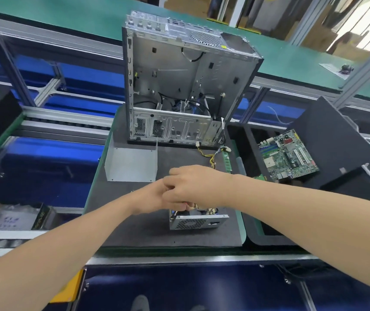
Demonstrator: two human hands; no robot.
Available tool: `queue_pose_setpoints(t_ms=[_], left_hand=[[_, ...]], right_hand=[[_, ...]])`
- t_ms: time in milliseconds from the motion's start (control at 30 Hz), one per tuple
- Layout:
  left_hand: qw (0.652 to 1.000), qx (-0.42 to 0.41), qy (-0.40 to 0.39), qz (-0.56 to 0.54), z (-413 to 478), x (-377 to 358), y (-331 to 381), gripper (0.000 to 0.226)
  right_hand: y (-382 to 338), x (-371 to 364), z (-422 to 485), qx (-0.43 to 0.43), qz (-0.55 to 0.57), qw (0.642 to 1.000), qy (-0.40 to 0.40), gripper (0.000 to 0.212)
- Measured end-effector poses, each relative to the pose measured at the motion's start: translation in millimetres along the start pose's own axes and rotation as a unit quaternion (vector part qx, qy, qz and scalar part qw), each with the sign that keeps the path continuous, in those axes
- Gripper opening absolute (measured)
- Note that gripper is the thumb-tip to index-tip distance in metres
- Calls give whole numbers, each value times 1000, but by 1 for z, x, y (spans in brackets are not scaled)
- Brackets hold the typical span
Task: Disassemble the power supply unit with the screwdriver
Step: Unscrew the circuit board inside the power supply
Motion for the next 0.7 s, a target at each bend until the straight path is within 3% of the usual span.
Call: queue_pose_setpoints(t_ms=[100,167,233,300,367,467,600,700], left_hand=[[1000,13,19,16,3,4,-5,15],[998,14,54,34,5,12,-9,24],[998,8,53,14,6,11,-7,26],[1000,-8,24,16,7,3,-3,17],[1000,3,13,18,9,1,-4,19],[999,15,37,-19,8,10,-7,24],[1000,23,15,-3,4,13,-6,17],[1000,17,8,3,5,12,-6,18]], right_hand=[[5,2,-3,-20,58,998,12,19],[23,0,-6,-141,142,980,10,33],[45,-10,-12,-291,222,930,-22,52],[52,-21,-11,-352,266,895,-68,54],[50,-23,-6,-333,265,900,-93,43],[45,-11,1,-243,202,947,-60,10],[16,2,7,-21,137,990,-2,22],[13,3,4,24,137,990,13,20]])
Point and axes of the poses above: each hand's wrist, its own z-axis towards the middle knuckle, its own x-axis out of the back of the hand, y = z × x, the point moved 9 cm from there along z, towards the middle knuckle, and after that the axes turned 6 degrees about -y, right-handed, at the moved point
